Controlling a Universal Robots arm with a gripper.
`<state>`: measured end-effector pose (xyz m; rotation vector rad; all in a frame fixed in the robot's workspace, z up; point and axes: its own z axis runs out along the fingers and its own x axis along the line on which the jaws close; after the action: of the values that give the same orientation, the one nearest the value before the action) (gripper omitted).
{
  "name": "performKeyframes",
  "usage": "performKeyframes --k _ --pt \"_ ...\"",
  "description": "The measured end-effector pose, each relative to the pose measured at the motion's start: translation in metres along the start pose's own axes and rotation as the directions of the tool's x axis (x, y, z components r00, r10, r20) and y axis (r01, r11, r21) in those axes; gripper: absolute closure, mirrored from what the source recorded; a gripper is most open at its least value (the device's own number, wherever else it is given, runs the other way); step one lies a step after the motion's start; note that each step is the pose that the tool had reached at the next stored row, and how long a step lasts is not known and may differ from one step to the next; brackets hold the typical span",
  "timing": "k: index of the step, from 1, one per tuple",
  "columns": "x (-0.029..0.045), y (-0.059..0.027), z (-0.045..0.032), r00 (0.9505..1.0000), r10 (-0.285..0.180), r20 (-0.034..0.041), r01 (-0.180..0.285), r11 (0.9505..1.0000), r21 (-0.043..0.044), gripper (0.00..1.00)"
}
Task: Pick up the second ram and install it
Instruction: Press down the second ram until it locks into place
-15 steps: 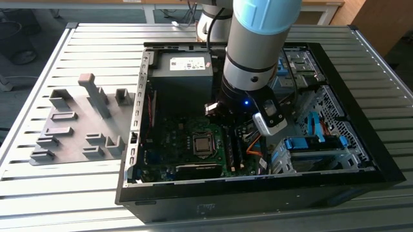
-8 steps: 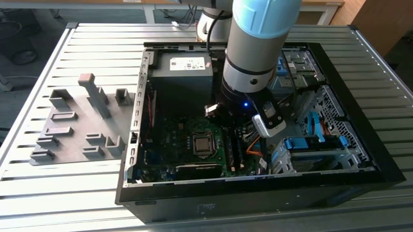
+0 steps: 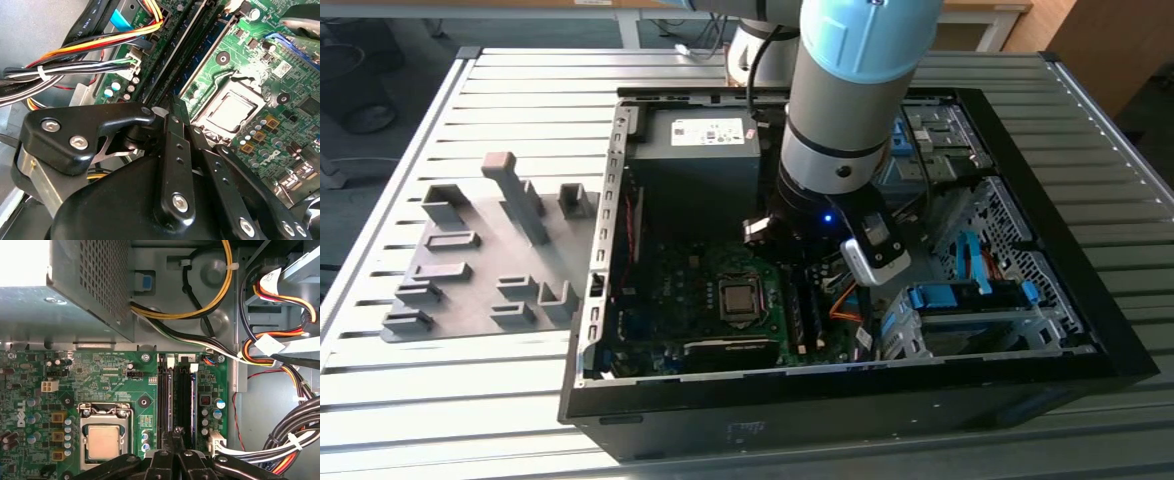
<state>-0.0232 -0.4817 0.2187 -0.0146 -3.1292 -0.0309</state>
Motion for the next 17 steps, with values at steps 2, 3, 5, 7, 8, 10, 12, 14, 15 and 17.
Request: performKeyframes --k 2,3,5,7,8,10,12,14,15,17 --pt "0.0 0.0 0.0 1.0 0.0 -0.0001 0.0 1.0 0.0 0.89" --pt "0.0 0.0 0.0001 1.0 0.0 0.0 0.0 1.0 -0.0001 0.89" --pt "0.0 0.0002 -0.0011 1.0 0.0 0.0004 0.0 1.0 -0.0014 0.89" --pt "0.0 0.0003 -0.0054 1.0 0.0 0.0003 0.0 1.0 -0.0013 0.89" --pt "0.0001 0.0001 -0.0075 1.0 0.0 0.0 0.0 1.0 -0.0002 0.89" --pt "0.0002 -0.0005 -0.0087 1.0 -0.001 0.0002 0.001 1.0 -0.0007 0.89" --pt "0.0001 -0.0022 -0.0091 1.0 -0.002 0.0 0.002 1.0 -0.0004 0.89" --pt "0.0001 -0.0048 -0.009 1.0 -0.002 0.0 0.002 1.0 -0.0002 0.89" --pt "0.0001 -0.0057 -0.0088 1.0 -0.003 0.0 0.003 1.0 -0.0003 0.89" --pt "0.0001 -0.0059 -0.0081 1.0 -0.003 0.0001 0.003 1.0 -0.0005 0.89"
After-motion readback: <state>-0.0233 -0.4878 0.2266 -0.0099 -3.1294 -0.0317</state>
